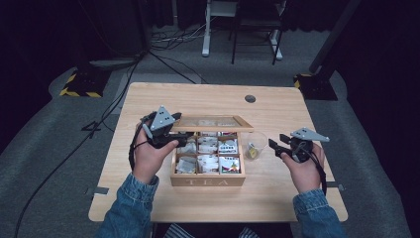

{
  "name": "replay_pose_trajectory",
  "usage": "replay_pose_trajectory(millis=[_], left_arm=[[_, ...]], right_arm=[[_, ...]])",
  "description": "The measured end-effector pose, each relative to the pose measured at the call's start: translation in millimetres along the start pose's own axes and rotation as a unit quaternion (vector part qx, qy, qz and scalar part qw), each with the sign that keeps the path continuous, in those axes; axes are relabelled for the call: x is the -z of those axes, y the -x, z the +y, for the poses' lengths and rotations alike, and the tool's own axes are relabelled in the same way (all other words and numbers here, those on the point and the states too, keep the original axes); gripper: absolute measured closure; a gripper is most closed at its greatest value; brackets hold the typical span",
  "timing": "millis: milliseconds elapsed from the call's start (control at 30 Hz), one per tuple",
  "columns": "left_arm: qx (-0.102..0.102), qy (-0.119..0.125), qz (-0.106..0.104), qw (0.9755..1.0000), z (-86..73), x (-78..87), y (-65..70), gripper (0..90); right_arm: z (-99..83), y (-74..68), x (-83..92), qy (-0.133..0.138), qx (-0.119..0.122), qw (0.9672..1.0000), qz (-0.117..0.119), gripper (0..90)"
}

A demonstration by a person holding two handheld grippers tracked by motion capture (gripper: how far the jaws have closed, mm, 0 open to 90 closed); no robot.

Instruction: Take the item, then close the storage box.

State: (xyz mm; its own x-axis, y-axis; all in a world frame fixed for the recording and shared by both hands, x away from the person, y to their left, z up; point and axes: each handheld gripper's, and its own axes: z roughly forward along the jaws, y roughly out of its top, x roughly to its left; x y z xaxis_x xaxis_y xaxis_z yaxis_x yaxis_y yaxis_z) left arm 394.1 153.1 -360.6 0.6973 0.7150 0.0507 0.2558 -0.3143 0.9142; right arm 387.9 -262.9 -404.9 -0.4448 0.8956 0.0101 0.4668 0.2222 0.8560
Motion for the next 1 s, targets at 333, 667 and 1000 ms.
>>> replay_pose_trajectory(millis=[333,667,1000], left_arm=[[-0.006,-0.007,-0.001,1.0000,-0.1,-2.7,4.5,30.4],[-0.010,-0.016,0.007,0.9998,-5.1,-2.1,8.6,30.4],[-0.015,-0.027,0.015,0.9994,-10.0,-0.9,13.1,30.3]], right_arm=[[-21.8,14.5,10.4,-0.005,-0.016,0.9998,-0.004,50.1],[-48.5,30.2,6.3,-0.036,-0.018,0.9992,-0.004,48.0],[-83.8,47.4,1.4,-0.066,-0.025,0.9975,0.005,45.9]])
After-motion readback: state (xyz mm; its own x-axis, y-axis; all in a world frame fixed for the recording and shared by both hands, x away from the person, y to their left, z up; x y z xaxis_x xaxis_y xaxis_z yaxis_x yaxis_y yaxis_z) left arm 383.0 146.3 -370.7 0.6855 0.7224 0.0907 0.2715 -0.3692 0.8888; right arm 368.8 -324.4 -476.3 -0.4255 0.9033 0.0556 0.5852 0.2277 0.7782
